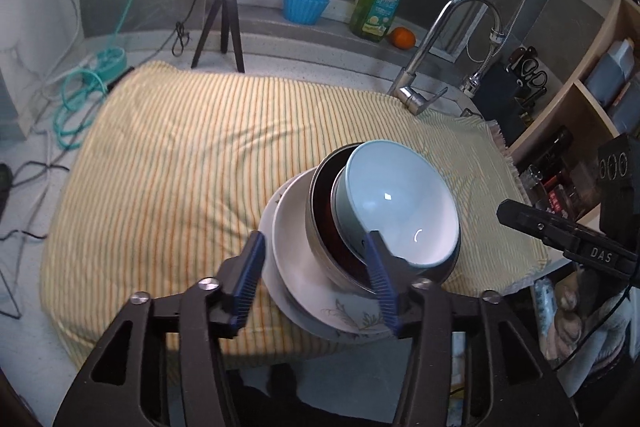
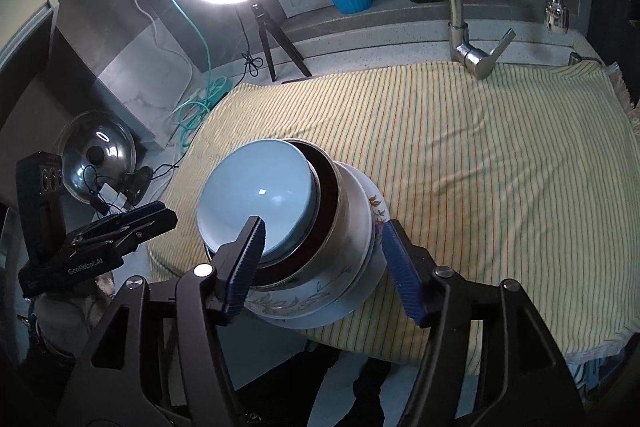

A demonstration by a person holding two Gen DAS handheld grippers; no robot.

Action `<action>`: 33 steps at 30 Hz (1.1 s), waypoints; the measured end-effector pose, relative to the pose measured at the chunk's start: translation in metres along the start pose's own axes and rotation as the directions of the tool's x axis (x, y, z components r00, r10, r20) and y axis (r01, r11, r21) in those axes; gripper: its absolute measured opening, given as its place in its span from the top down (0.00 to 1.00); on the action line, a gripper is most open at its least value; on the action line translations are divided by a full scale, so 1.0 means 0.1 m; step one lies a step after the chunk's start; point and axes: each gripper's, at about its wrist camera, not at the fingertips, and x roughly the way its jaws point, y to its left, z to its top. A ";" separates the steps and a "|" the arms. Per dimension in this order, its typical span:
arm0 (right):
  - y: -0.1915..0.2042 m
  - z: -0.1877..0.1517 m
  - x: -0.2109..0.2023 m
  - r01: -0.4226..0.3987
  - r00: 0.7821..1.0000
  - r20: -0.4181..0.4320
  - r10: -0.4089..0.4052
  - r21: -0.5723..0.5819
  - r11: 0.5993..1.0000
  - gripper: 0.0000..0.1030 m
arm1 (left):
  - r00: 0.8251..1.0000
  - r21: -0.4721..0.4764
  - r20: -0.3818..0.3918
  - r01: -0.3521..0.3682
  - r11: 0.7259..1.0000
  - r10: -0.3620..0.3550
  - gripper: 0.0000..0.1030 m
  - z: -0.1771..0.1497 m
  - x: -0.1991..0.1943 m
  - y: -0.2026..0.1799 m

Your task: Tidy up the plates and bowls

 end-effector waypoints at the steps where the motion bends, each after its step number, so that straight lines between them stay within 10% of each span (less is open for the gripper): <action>1: 0.02 0.00 -0.03 0.004 1.000 0.007 -0.004 -0.007 1.000 0.38 | 1.000 0.011 0.011 -0.017 1.000 0.016 0.39 0.00 -0.03 -0.02; 12: 0.30 -0.11 -0.30 0.072 0.993 0.099 -0.064 -0.079 0.994 0.14 | 0.991 0.054 0.092 -0.098 0.994 0.093 0.26 -0.11 -0.29 -0.21; 33: 0.40 -0.24 -0.38 0.083 0.990 0.117 -0.075 -0.062 0.995 0.14 | 0.982 0.047 0.121 -0.150 0.988 0.143 0.26 -0.21 -0.45 -0.22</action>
